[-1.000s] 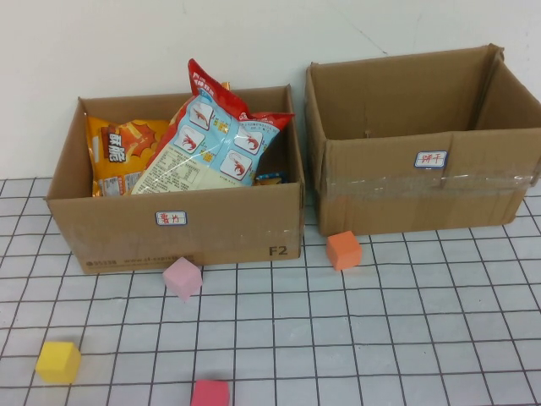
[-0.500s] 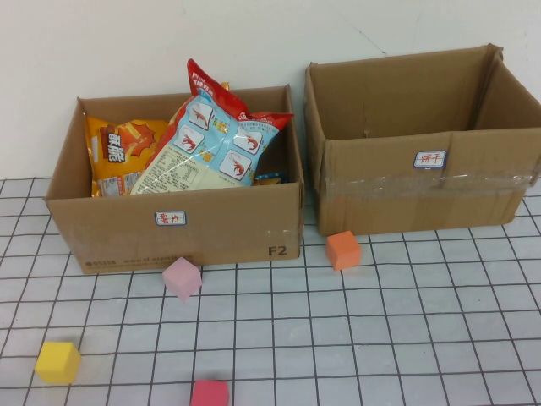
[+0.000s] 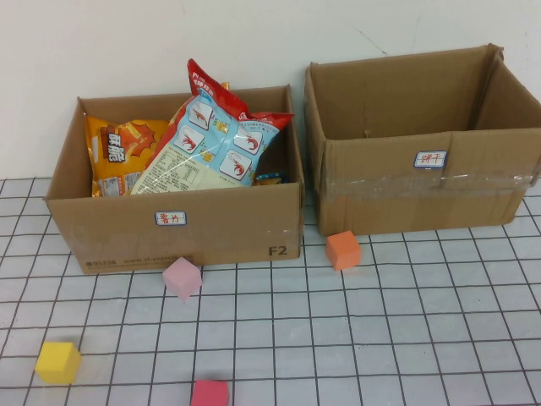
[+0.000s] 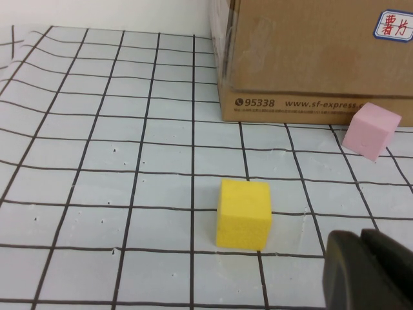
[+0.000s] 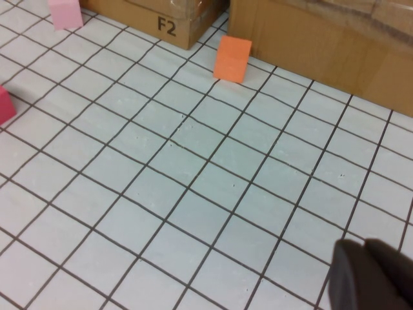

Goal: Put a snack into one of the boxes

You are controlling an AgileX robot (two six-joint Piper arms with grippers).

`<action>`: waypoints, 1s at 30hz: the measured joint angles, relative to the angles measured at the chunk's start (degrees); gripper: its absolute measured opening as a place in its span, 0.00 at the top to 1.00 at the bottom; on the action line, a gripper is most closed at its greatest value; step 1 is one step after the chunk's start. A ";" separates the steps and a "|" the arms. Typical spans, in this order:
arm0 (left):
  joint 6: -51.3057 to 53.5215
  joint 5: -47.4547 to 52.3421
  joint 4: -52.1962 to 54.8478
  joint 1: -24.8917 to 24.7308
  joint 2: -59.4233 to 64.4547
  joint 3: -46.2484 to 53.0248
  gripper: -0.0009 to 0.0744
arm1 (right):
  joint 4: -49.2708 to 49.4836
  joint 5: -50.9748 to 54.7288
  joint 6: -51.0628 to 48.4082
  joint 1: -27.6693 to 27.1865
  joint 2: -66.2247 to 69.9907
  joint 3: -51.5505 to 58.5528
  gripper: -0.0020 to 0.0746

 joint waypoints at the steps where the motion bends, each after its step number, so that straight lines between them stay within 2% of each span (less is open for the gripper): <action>1: 0.00 0.00 0.00 0.00 0.00 0.00 0.99 | 0.00 0.00 0.00 0.00 0.00 0.00 0.97; 15: 0.00 0.00 -0.09 0.00 0.00 0.00 0.99 | 0.04 0.00 -0.23 -0.89 -1.59 0.00 0.97; 21: 0.00 0.00 -0.23 0.00 0.00 0.00 0.99 | -3.21 -0.05 -0.23 -9.10 -9.81 0.21 0.97; 26: 0.00 0.00 -0.22 0.00 0.00 0.00 0.99 | -8.42 -5.89 0.60 -16.47 -14.95 5.12 0.97; 30: 0.00 0.00 -0.22 0.00 0.00 0.00 0.99 | -9.43 -9.58 3.71 -18.40 -19.14 11.82 0.97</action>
